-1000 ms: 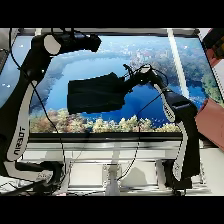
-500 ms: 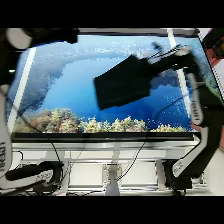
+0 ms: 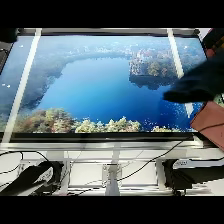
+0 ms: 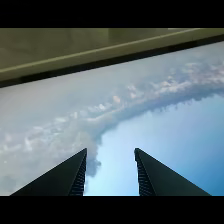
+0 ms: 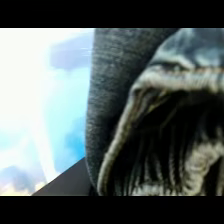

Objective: Fold the clothes and pants, and hang the long-sleeved shirts on hangers.

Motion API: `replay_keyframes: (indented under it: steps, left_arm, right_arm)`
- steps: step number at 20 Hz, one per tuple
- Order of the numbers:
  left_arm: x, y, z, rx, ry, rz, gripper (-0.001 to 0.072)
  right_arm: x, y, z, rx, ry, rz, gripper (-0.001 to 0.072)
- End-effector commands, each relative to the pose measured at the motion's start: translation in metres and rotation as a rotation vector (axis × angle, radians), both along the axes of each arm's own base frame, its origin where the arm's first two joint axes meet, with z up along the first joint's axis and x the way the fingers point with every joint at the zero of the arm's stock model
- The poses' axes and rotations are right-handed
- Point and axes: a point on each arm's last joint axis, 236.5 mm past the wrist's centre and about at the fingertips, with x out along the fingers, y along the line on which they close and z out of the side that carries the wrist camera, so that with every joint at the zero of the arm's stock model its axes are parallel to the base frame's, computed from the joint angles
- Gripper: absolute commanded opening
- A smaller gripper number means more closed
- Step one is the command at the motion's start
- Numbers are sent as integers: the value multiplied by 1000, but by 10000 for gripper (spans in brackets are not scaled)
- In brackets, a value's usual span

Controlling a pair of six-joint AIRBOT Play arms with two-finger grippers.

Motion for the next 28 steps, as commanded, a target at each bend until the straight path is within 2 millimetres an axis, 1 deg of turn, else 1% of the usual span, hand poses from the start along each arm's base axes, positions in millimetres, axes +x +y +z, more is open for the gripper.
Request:
replay_keyframes:
  steps: [1,3,4,5,6,8,10,12,13,14,15,16,17,22,23,24,25,26,27,28]
  left_arm:
    - [-30,18,23,16,-54,51,332]
    - [-33,18,25,17,-61,52,332]
    - [-33,18,25,17,-60,52,332]
    - [-32,18,24,17,-59,52,332]
    - [-31,18,23,17,-56,51,333]
    - [-29,17,21,14,-50,49,332]
    - [-27,17,20,14,-46,48,333]
    - [-27,17,20,14,-46,48,332]
    - [-27,17,20,14,-46,48,332]
    - [-27,17,20,13,-46,48,333]
    - [-27,17,20,13,-46,49,333]
    - [-27,17,20,10,-45,49,332]
    - [-27,17,20,10,-45,49,332]
    - [-27,17,20,11,-45,50,333]
    - [-27,17,20,11,-45,50,333]
    - [-27,17,20,11,-46,50,333]
    - [-27,17,20,12,-45,50,333]
    - [-27,17,20,12,-45,50,333]
    - [-27,17,20,12,-46,50,333]
    - [-27,17,20,11,-45,50,333]
  right_arm:
    - [-108,-84,-11,-102,238,-294,50]
    - [-156,-118,-19,-172,362,-437,50]
    - [-177,-132,-20,-208,416,-489,50]
    - [-196,-144,-22,-237,459,-536,50]
    - [-209,-155,-22,-254,476,-577,50]
    - [-226,-171,-22,-280,483,-632,50]
    - [-239,-192,-18,-341,464,-690,50]
    - [-248,-208,-15,-382,444,-729,51]
    - [-251,-215,-16,-397,433,-743,75]
    - [-254,-220,-16,-407,425,-757,240]
    - [-256,-223,-18,-412,422,-764,545]
    - [-257,-227,-19,-423,419,-769,702]
    - [-257,-227,-20,-419,418,-771,687]
    - [-256,-226,-20,-403,411,-802,682]
    - [-253,-226,-20,-396,399,-799,677]
    - [-245,-223,-21,-374,372,-799,673]
    - [-231,-219,-20,-338,321,-786,561]
    - [-209,-213,-18,-290,242,-762,353]
    - [-184,-207,-13,-242,148,-726,208]
    - [-157,-196,-5,-203,55,-646,102]
